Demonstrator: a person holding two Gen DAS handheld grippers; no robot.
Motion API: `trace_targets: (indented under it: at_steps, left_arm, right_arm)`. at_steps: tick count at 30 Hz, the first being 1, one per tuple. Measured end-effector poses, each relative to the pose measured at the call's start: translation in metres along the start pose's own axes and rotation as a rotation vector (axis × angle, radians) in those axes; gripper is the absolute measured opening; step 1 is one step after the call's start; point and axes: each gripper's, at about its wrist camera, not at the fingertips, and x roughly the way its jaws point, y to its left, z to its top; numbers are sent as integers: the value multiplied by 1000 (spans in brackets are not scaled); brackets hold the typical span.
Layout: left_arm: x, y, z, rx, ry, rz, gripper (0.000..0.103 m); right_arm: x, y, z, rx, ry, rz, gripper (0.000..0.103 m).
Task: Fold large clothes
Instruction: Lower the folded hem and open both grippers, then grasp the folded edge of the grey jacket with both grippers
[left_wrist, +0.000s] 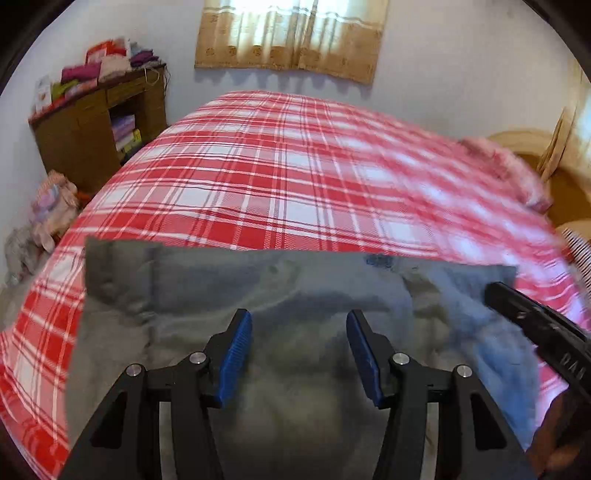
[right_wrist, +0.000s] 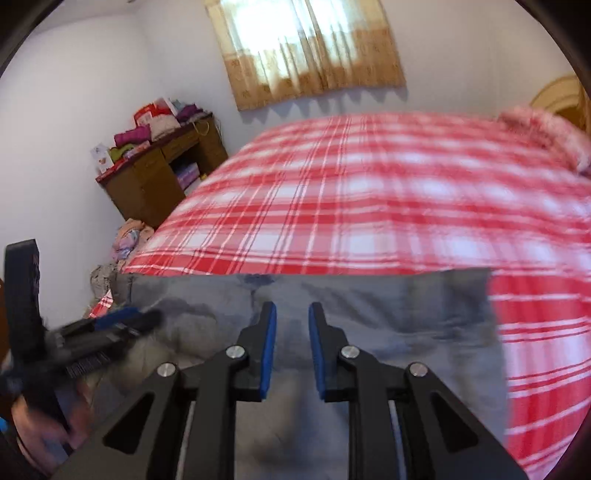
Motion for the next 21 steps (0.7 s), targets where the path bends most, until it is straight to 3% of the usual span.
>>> trace_targets:
  at_steps: [5,13,21]
  left_arm:
    - [25,0,-11,30,-19,62,55]
    - [50,7,-32,-26,-83,62,55]
    - [64,8,-35,-41,-60,56,56]
  right_arm:
    - [45,4,-22,-79,32,-80,21]
    - [67,-6,-35,-36,43,-39,21]
    - [78,-11,-38,-18,67,-17,21]
